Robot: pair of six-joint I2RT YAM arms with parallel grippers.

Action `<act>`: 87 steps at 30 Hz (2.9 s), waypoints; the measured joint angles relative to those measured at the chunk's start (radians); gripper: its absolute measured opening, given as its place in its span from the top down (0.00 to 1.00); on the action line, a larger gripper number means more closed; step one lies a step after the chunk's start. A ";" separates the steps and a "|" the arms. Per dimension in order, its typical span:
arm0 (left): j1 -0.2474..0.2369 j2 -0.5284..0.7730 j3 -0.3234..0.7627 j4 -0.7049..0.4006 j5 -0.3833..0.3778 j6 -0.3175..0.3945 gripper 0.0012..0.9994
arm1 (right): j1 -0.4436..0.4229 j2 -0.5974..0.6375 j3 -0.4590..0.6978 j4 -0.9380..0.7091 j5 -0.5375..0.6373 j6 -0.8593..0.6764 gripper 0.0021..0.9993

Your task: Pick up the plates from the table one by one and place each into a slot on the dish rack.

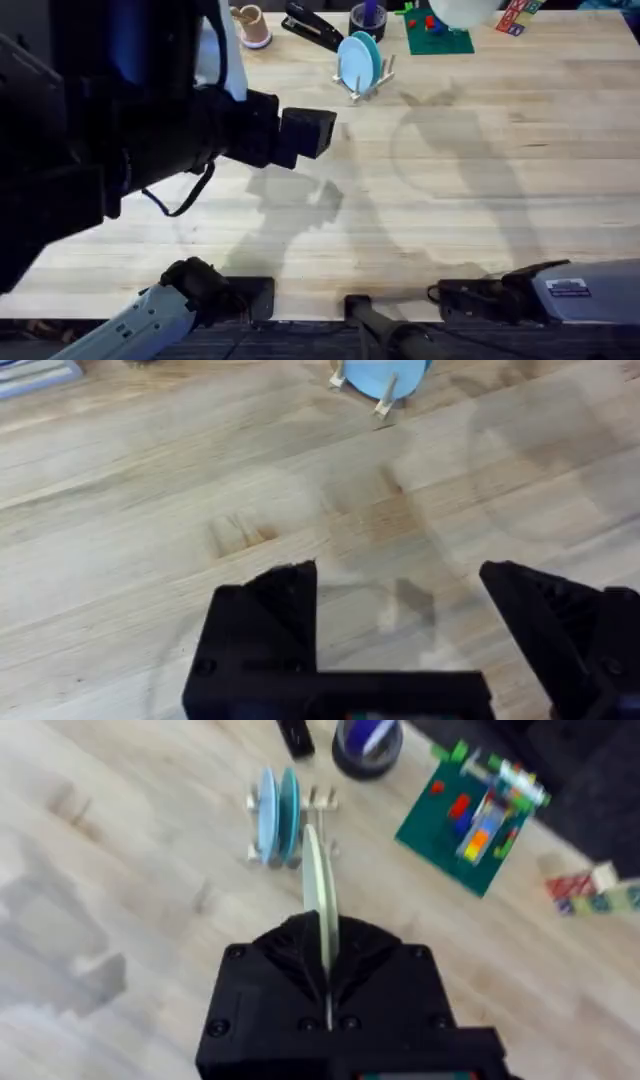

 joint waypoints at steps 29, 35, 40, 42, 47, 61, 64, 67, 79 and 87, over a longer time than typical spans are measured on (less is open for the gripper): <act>0.000 0.000 0.000 0.000 0.000 0.000 0.00 | 0.035 0.382 0.279 0.063 0.029 -0.035 0.97; 0.000 0.000 0.000 0.000 0.000 0.000 0.00 | 0.037 0.400 0.279 0.049 0.021 -0.033 0.97; 0.000 0.000 0.000 0.000 0.000 0.000 0.00 | 0.041 0.405 0.279 0.019 0.001 -0.025 0.97; 0.000 0.000 0.000 0.000 0.000 0.000 0.00 | 0.045 0.411 0.279 0.008 0.000 -0.022 0.97; 0.000 0.000 0.000 0.000 0.000 0.000 0.00 | 0.063 0.435 0.279 -0.002 -0.004 -0.022 0.97; 0.000 0.000 0.000 0.000 0.000 0.000 0.00 | 0.074 0.440 0.279 -0.002 -0.006 -0.022 0.97; 0.000 0.000 0.000 0.000 0.000 0.000 0.00 | 0.074 0.440 0.279 -0.002 -0.006 -0.022 0.97; 0.000 0.000 0.000 0.000 0.000 0.000 0.00 | 0.074 0.440 0.279 -0.002 -0.006 -0.021 0.97; 0.000 0.000 0.000 0.000 0.000 0.000 0.00 | 0.069 0.440 0.279 0.010 -0.006 -0.021 0.97; 0.000 0.000 0.000 0.000 0.000 0.000 0.00 | 0.066 0.446 0.280 0.038 -0.004 -0.022 0.97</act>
